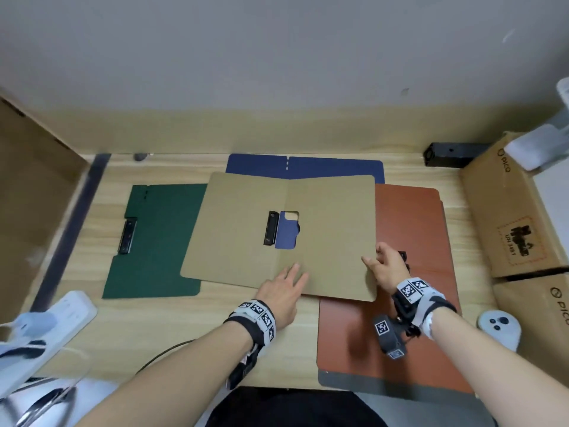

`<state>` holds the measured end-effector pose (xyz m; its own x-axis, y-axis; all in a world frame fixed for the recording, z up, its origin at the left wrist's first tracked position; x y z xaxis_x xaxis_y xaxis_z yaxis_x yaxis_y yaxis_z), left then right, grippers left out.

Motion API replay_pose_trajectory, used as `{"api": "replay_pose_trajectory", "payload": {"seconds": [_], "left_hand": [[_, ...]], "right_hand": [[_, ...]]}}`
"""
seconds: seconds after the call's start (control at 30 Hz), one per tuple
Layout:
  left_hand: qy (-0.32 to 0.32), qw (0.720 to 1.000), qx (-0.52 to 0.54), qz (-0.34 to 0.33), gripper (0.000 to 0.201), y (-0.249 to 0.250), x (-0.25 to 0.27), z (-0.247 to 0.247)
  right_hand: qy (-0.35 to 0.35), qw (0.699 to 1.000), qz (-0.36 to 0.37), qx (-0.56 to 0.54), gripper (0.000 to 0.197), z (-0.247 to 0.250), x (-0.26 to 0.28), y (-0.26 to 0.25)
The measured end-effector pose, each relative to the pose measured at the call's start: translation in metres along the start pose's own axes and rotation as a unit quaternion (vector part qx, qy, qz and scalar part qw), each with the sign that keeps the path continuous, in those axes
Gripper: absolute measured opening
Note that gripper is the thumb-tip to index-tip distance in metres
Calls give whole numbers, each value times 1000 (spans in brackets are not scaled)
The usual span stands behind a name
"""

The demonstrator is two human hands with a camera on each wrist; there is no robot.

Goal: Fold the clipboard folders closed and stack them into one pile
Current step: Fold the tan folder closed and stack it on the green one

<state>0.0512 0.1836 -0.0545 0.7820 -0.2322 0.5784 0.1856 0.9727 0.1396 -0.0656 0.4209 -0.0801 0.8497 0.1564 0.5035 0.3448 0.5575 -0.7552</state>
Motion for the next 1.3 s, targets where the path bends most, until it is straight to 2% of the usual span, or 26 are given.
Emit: {"api": "replay_pose_trajectory", "payload": {"seconds": [0.1,0.3,0.43,0.53,0.6,0.67,0.77,0.83,0.9,1.03,1.1,1.17,1.2,1.27,1.3], "left_hand": [[9,998,34,42,59,-30,21,-8],[25,981,108,160,50,-91,64,-46],[30,983,108,147,50,-103,80,-67],[45,982,121,141,40,-100,84,-62],[55,974,172,136,41,-92,82,-48],[76,952,271,124,48,-85,76,-23],[155,911,364,117,56,-85,62,32],[194,894,386,117,69,-92,54,73],[211,891,383,119,82,-99,47,112],[193,881,414,122,92,-118,39,154],[182,866,446,135,81,-130,40,159],[203,847,471,141,64,-139,47,158],[213,840,480,135,52,-142,51,157],[223,828,499,128,13,-146,62,154],[228,824,505,122,10,-147,67,153]], "right_hand": [[35,999,5,22,11,2,20,5],[57,997,-24,42,27,4,71,29],[65,996,-12,57,33,13,99,31],[65,995,23,70,28,21,105,18],[52,996,49,51,17,30,106,2],[51,995,77,38,14,41,105,-12],[35,992,111,39,14,55,96,-34],[22,990,134,44,14,60,89,-55],[6,984,168,61,13,64,85,-80],[-33,974,208,85,15,66,79,-122],[-34,971,218,92,16,65,74,-138],[-30,969,227,94,17,65,68,-150],[-25,968,231,98,17,64,65,-156],[-10,968,226,105,20,62,60,-162],[-2,971,216,99,21,60,58,-165]]}}
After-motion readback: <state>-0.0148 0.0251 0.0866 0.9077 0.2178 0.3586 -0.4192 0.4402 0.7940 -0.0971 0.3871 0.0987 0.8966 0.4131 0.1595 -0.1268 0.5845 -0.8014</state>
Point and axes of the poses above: each hand's wrist, its own x-axis away from the middle knuckle, its own z-axis out of the back of the hand, y = z × x, the point moved 3 cm from there along -x, towards the middle knuckle, and after that the axes turned 3 degrees about -y, right-handed, at the moved point
